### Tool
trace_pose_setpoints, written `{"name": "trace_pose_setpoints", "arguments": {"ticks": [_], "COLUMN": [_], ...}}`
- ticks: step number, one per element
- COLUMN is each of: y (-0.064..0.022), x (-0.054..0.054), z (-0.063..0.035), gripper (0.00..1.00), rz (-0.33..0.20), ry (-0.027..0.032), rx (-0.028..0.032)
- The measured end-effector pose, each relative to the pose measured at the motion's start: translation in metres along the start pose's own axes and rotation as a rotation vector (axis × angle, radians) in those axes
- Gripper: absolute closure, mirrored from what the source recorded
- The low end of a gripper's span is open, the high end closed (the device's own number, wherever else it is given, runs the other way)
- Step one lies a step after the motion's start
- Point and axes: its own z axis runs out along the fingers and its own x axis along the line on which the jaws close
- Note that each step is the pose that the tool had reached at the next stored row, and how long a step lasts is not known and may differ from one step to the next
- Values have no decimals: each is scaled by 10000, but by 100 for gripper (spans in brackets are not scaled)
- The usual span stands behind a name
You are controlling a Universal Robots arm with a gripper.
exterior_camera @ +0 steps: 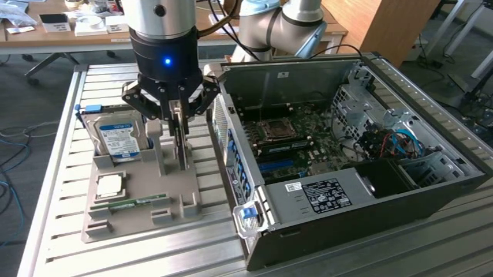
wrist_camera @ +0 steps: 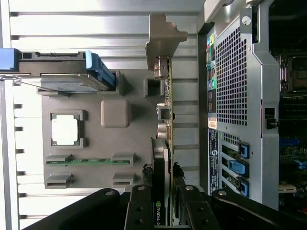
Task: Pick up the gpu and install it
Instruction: 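Pick up the gpu and move the gpu toward the slot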
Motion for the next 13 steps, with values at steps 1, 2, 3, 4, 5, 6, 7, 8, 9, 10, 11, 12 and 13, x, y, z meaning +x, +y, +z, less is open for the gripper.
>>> {"name": "trace_pose_setpoints", "arguments": {"ticks": [1, 2, 3, 4, 5, 6, 7, 8, 9, 10, 11, 12, 13], "y": [0, 0, 0, 1, 2, 2, 3, 4, 5, 6, 7, 9, 10], "x": [0, 0, 0, -1, -1, -1, -2, -2, -3, -3, -4, -5, -5], "z": [0, 0, -6, -17, -33, -51, -69, -88, -111, -136, -160, -184, -206], "gripper": [73, 73, 73, 73, 73, 73, 73, 73, 73, 73, 73, 73, 73], "rz": [0, 0, 0, 0, 0, 0, 0, 0, 0, 0, 0, 0, 0], "ry": [-1, 0, 2, 2, 1, -1, 0, 0, 0, -1, -1, 0, -1], "rx": [0, 0, 3, 3, 2, 0, 0, 0, 0, -1, -1, -1, -2]}}
